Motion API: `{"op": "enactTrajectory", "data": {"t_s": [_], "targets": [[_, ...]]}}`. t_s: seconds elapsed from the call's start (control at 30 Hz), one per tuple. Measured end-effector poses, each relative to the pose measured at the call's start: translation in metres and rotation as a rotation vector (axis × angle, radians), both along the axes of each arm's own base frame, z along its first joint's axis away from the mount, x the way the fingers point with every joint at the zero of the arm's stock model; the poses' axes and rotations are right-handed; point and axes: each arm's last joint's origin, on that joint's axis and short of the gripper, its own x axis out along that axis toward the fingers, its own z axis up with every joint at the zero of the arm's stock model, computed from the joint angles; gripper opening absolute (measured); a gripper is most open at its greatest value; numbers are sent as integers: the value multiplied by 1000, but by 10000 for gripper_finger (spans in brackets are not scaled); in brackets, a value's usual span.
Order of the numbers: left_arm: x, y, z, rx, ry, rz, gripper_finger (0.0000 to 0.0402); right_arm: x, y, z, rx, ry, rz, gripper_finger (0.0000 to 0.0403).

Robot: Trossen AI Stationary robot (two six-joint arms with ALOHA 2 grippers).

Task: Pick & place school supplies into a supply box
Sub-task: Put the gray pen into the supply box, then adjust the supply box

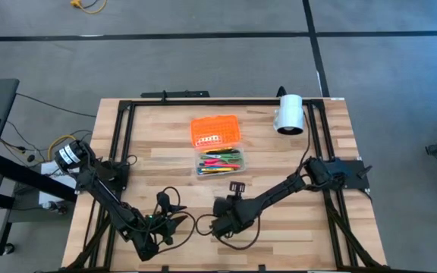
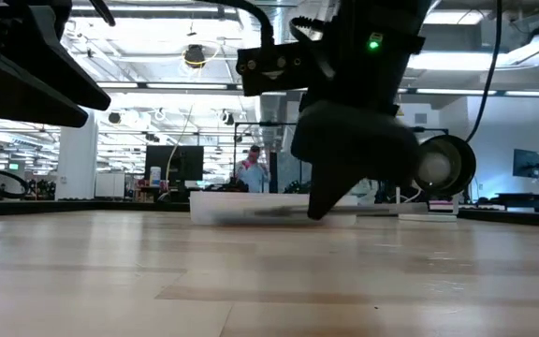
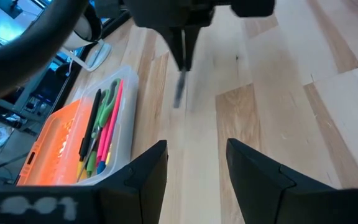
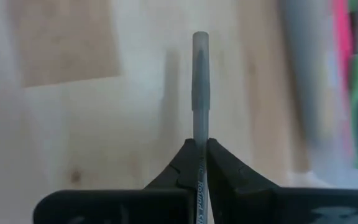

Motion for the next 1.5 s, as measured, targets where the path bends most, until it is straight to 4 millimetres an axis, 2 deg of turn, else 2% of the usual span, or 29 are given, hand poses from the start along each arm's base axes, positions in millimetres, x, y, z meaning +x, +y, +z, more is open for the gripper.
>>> {"op": "enactTrajectory", "data": {"t_s": [0.2, 0.4, 0.57, 0.77, 0.97, 1.13, 1.3, 1.5], "targets": [[0, 0, 0, 0, 0, 0, 157, 0, -7, 5, -85, -27, -10, 1], [0, 0, 0, 1, 1, 0, 157, -1, -16, 25, -187, -91, -23, 1], [0, 0, 0, 1, 1, 0, 157, 3, -35, 46, -267, -133, -29, 1], [0, 0, 0, 0, 1, 0, 157, 21, -71, 45, -337, -97, 21, 2], [0, 0, 0, 2, 3, 0, 157, 36, -114, 41, -339, -96, -15, 2], [-1, 2, -1, 6, 13, 8, 157, 41, -140, 38, -178, -83, -58, 12], [-2, 2, -2, 2, 15, 12, 157, 42, -157, 37, -136, -73, -99, 44], [-2, 2, -2, 1, 14, 13, 157, 42, -159, 37, -135, -63, -83, 78]]}}
